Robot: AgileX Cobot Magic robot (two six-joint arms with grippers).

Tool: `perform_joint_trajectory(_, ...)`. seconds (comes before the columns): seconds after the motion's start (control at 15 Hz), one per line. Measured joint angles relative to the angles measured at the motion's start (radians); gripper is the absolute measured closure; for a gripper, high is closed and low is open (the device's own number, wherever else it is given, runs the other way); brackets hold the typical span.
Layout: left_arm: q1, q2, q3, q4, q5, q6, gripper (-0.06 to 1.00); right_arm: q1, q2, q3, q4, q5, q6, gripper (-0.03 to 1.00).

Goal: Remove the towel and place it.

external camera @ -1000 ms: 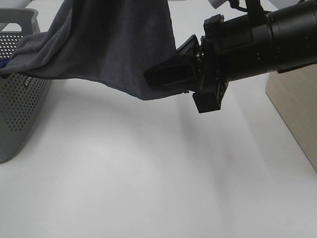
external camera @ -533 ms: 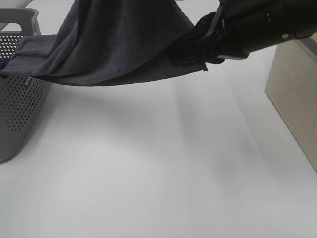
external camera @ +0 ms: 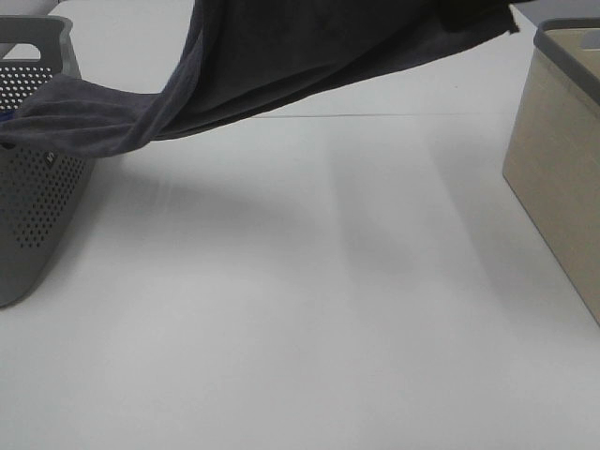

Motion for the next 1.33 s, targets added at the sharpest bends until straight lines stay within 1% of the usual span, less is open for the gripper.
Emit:
perform_joint_trajectory(0.07,0.051,0.000,0.000,-0.014,-0.042,-0.130,0.94,0.000,0.000,-0.048,-0.108,0.002,0.095,0.96)
perform_joint_trajectory(0.2,0.077,0.000,0.000,-0.022,-0.084,-0.208,0.94,0.000,0.000,-0.078,-0.193,-0.040,0.137,0.96)
perform_joint_trajectory(0.27,0.084,0.000,0.000,-0.027,-0.100,-0.218,0.94,0.000,0.000,-0.086,-0.216,-0.055,0.137,0.96)
perform_joint_trajectory(0.47,0.095,0.017,0.000,-0.032,-0.206,-0.234,0.94,0.000,0.009,-0.151,-0.336,-0.137,0.137,0.96)
perform_joint_trajectory(0.6,0.095,0.042,0.000,-0.021,-0.254,-0.236,0.94,0.000,0.030,-0.212,-0.409,-0.148,0.137,0.96)
perform_joint_trajectory(0.67,0.105,0.082,0.000,0.024,-0.322,-0.236,0.94,0.000,0.074,-0.280,-0.483,-0.149,0.137,0.96)
perform_joint_trajectory(0.8,0.166,0.127,0.000,0.060,-0.466,-0.237,0.94,0.000,0.130,-0.364,-0.538,-0.151,0.137,0.96)
perform_joint_trajectory(0.87,0.204,0.148,0.000,0.065,-0.562,-0.241,0.94,0.000,0.155,-0.407,-0.571,-0.154,0.137,0.96)
perform_joint_trajectory(0.93,0.242,0.172,0.000,0.064,-0.683,-0.250,0.94,0.000,0.183,-0.452,-0.597,-0.166,0.137,0.96)
perform_joint_trajectory(1.0,0.259,0.185,0.000,0.064,-0.742,-0.252,0.94,0.000,0.199,-0.480,-0.606,-0.172,0.137,0.96)
perform_joint_trajectory(1.07,0.281,0.211,0.000,0.064,-0.839,-0.256,0.94,0.000,0.229,-0.539,-0.615,-0.180,0.142,0.96)
perform_joint_trajectory(1.13,0.301,0.235,0.000,0.063,-0.910,-0.256,0.94,0.000,0.262,-0.591,-0.621,-0.192,0.137,0.96)
perform_joint_trajectory(1.2,0.323,0.258,-0.001,0.054,-0.966,-0.256,0.94,0.000,0.301,-0.638,-0.629,-0.208,0.142,0.96)
perform_joint_trajectory(1.33,0.392,0.317,-0.049,-0.023,-1.039,-0.256,0.94,0.000,0.385,-0.726,-0.633,-0.276,0.161,0.96)
